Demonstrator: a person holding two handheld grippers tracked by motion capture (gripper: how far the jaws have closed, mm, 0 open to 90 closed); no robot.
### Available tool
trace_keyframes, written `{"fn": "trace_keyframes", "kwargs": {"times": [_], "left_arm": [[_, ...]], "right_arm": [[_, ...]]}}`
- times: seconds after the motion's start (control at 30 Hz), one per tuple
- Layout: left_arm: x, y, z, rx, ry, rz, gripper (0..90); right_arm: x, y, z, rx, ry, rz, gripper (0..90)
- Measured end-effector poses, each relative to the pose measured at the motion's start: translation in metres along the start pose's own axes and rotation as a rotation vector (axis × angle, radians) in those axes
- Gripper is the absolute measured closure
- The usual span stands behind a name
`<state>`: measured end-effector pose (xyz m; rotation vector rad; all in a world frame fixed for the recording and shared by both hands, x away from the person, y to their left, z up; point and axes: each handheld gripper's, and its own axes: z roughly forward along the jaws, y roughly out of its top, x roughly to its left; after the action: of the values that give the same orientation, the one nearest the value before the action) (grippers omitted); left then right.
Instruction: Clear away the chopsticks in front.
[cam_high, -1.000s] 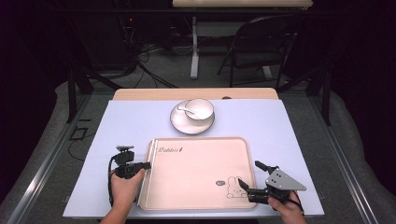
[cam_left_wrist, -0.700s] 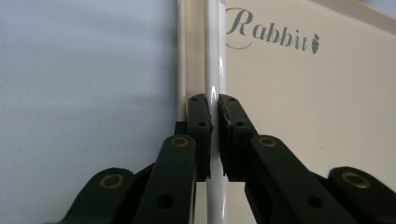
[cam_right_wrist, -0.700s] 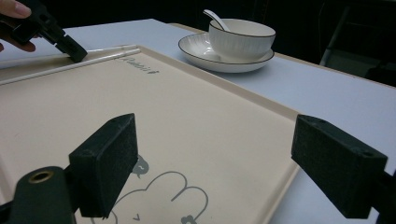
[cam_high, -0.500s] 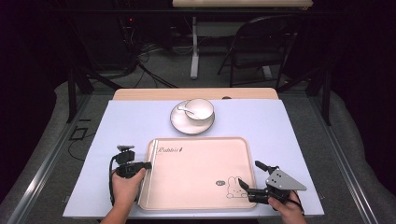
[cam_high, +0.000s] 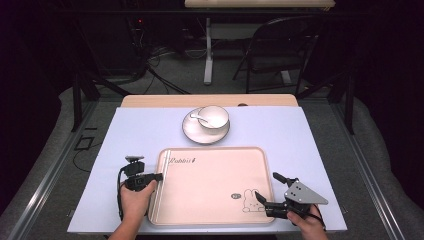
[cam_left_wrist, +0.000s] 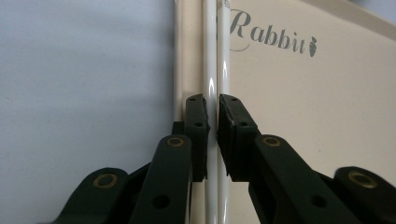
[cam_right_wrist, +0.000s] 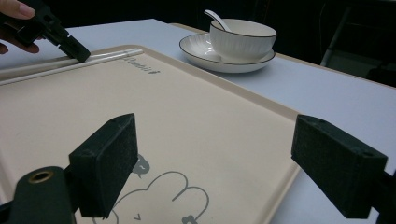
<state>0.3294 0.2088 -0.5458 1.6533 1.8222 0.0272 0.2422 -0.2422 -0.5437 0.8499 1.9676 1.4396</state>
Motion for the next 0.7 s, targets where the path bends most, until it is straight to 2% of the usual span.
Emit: {"fn": "trace_keyframes", "kwargs": {"times": [0.37, 0.7], "left_arm": [[-0.005, 0.001, -0.004, -0.011, -0.001, 0.032, 75.8], [-0.011, 0.007, -0.012, -0.035, -0.019, 0.061, 64.6]], "right_arm": [[0.0, 0.0, 0.0, 0.002, 0.002, -0.004, 14.0], [0.0, 0.0, 0.0, 0.002, 0.002, -0.005, 14.0]]}}
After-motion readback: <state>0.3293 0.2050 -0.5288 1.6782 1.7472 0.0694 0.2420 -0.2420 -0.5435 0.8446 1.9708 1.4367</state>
